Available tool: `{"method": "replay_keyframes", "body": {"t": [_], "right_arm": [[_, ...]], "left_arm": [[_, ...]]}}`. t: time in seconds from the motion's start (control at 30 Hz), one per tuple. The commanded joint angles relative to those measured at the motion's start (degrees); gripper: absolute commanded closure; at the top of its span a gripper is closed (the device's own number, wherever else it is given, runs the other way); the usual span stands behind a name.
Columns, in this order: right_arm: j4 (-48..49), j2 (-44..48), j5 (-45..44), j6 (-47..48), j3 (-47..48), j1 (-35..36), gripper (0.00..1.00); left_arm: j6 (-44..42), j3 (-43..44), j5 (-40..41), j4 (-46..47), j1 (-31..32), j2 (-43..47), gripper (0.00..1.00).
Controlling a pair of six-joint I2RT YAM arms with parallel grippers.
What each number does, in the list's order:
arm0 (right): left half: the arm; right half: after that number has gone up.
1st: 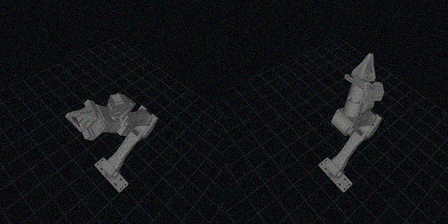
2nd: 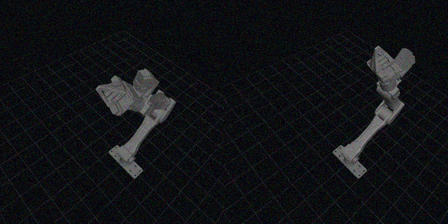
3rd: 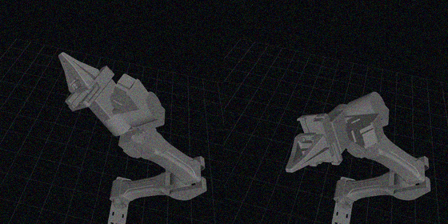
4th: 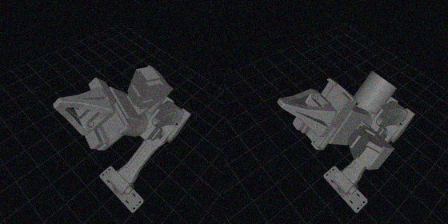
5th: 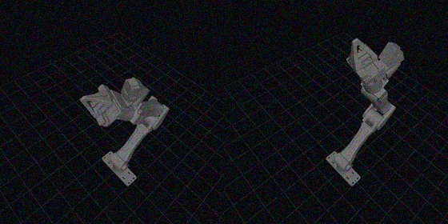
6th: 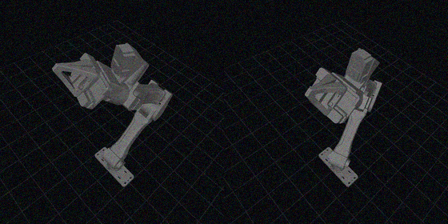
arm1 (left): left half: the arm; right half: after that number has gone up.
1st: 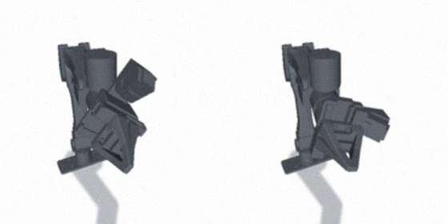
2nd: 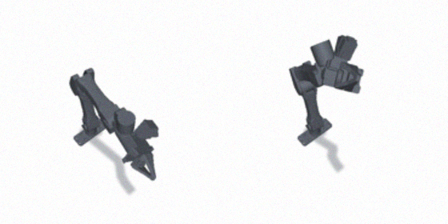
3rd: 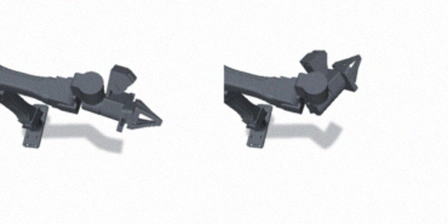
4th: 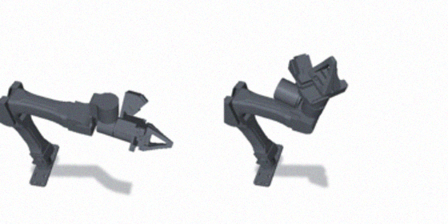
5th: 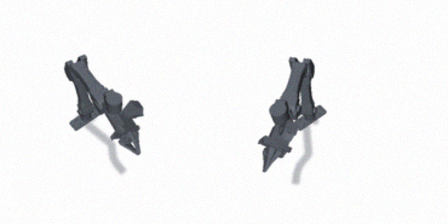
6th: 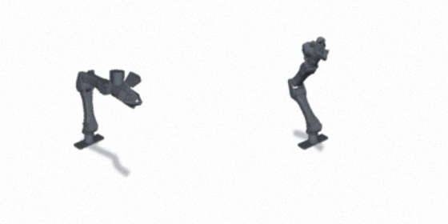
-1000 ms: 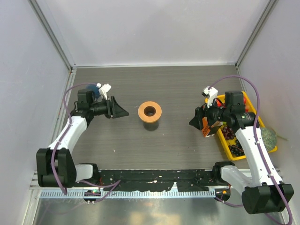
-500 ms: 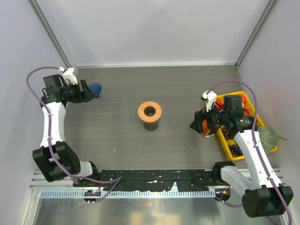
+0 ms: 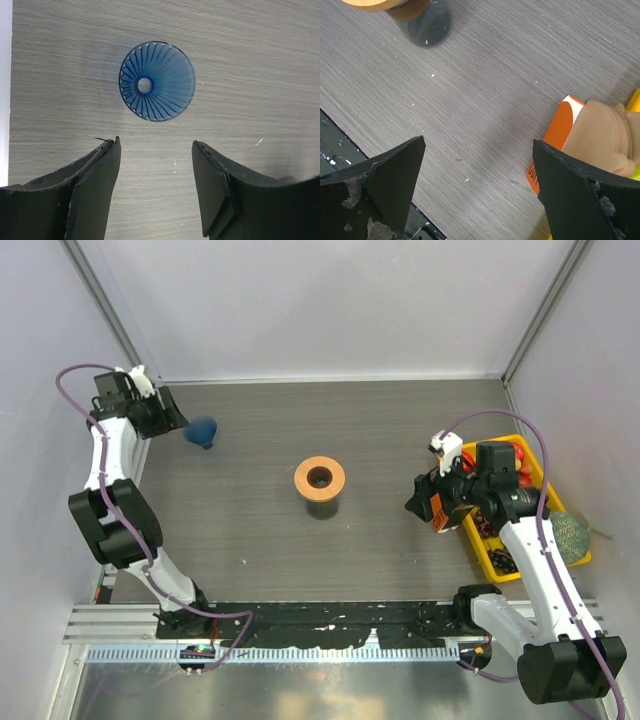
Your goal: Place the coffee filter in the dripper
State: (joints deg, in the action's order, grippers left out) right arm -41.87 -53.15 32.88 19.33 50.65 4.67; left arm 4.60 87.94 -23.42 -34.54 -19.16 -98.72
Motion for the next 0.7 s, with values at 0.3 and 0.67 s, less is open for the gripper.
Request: {"method": "replay_keyframes", "body": {"t": [0.3, 0.67], "right_arm": [[2.6, -2.1, -0.6, -0.5, 0.9, 0.8, 0.05], [2.9, -4.3, -1.1, -0.7, 1.6, 1.1, 0.05]], "left_arm": [[5.8, 4.8, 2.4, 8.3, -0.2, -11.1, 0.44], [7.0, 6.6, 1.7, 10.3, 0.3, -17.4, 0.53]]}}
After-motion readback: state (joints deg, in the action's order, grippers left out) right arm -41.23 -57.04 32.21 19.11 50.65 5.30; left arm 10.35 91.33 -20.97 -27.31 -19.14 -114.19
